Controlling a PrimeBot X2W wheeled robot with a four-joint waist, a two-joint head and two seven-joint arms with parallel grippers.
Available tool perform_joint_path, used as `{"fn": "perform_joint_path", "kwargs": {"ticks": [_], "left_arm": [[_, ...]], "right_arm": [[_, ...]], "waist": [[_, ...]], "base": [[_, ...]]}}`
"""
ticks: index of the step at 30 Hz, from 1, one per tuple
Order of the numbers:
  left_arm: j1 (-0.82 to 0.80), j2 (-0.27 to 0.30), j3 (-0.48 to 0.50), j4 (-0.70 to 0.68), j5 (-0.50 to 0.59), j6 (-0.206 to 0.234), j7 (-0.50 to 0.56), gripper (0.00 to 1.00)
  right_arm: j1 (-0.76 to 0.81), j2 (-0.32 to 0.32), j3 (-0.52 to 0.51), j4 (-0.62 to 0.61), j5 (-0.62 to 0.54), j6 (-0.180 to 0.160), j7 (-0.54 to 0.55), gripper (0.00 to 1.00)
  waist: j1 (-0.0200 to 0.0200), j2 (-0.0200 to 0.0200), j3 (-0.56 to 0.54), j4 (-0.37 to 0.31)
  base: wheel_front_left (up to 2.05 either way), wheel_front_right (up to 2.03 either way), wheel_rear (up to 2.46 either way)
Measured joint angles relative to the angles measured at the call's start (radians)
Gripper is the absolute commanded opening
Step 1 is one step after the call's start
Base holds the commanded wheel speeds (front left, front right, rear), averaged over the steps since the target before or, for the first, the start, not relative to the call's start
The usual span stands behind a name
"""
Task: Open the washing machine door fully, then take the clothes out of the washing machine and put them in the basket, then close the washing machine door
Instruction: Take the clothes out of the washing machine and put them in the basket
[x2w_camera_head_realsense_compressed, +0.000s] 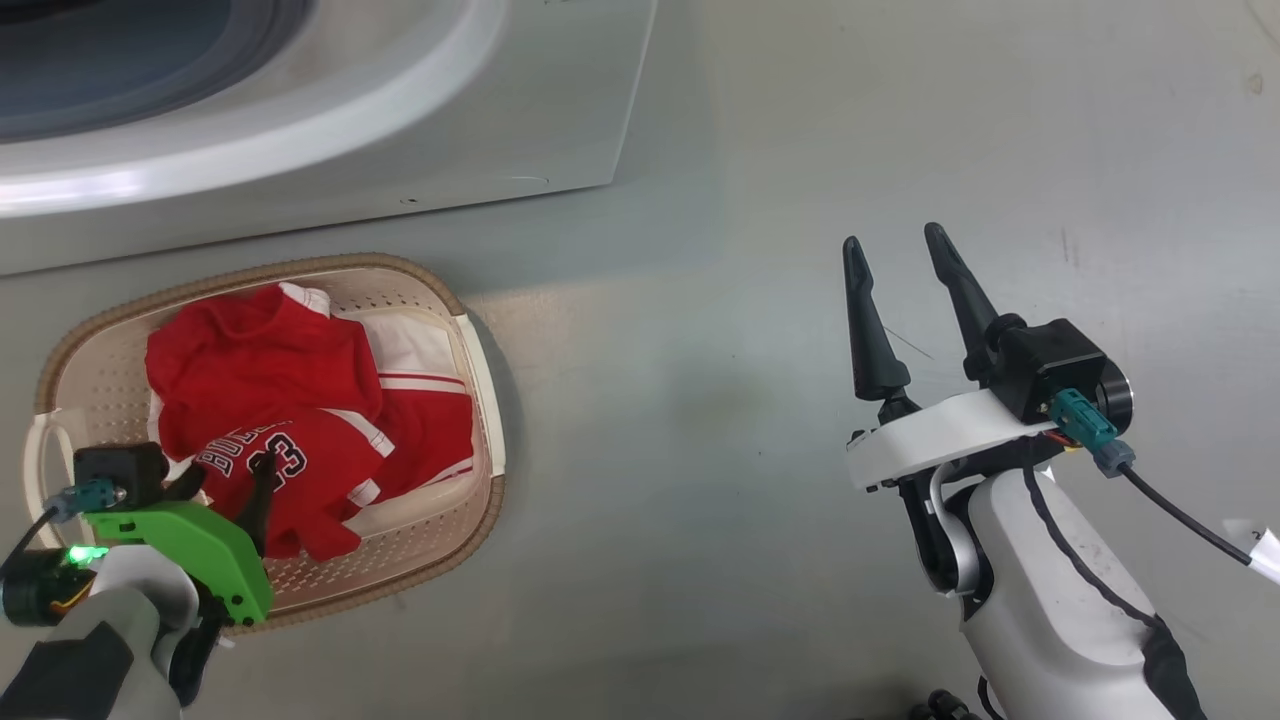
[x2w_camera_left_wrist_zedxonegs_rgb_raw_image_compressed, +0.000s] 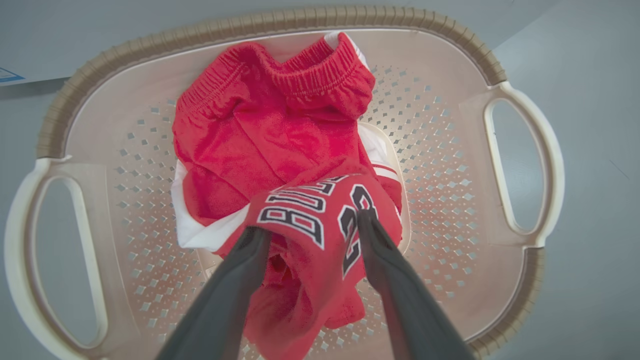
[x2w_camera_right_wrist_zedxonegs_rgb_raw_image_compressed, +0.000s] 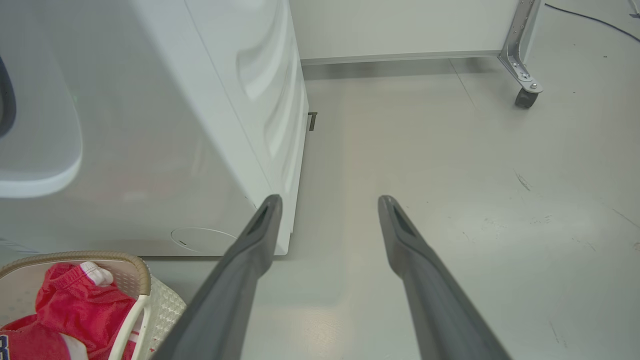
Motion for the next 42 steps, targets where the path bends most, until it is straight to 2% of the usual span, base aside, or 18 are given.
{"fn": "perform_joint_path", "kwargs": {"ticks": [8, 23, 28, 37, 42], "left_arm": [[-0.034, -0.011, -0.007, 0.017, 0.013, 0.0, -0.033, 1.0], [-0.023, -0.041, -0.007, 0.027, 0.023, 0.0, -0.08, 1.0], [0.006, -0.054, 0.02, 0.006, 0.023, 0.0, -0.08, 1.0], [0.027, -0.048, 0.12, -0.129, 0.077, 0.001, -0.08, 1.0], [0.084, -0.048, 0.172, -0.193, 0.105, 0.016, -0.08, 1.0]], "right_arm": [[-0.011, 0.0, -0.024, 0.002, -0.006, 0.0, 0.0, 1.0], [-0.01, -0.001, -0.041, 0.032, -0.003, 0.0, 0.0, 1.0], [0.005, -0.001, -0.053, 0.045, 0.0, 0.0, 0.0, 1.0], [0.046, -0.001, -0.064, 0.059, -0.002, 0.0, 0.0, 1.0], [0.077, -0.001, -0.064, 0.069, -0.002, 0.0, 0.0, 1.0]], "waist": [[0.0, 0.0, 0.028, -0.001], [0.0, 0.0, -0.086, 0.023], [0.0, 0.0, -0.14, 0.031], [0.0, 0.0, -0.245, 0.053], [0.0, 0.0, -0.304, 0.064]], "base": [[0.0, 0.0, 0.0], [0.0, 0.0, 0.0], [0.0, 0.0, 0.0], [0.0, 0.0, 0.0], [0.0, 0.0, 0.0]]}}
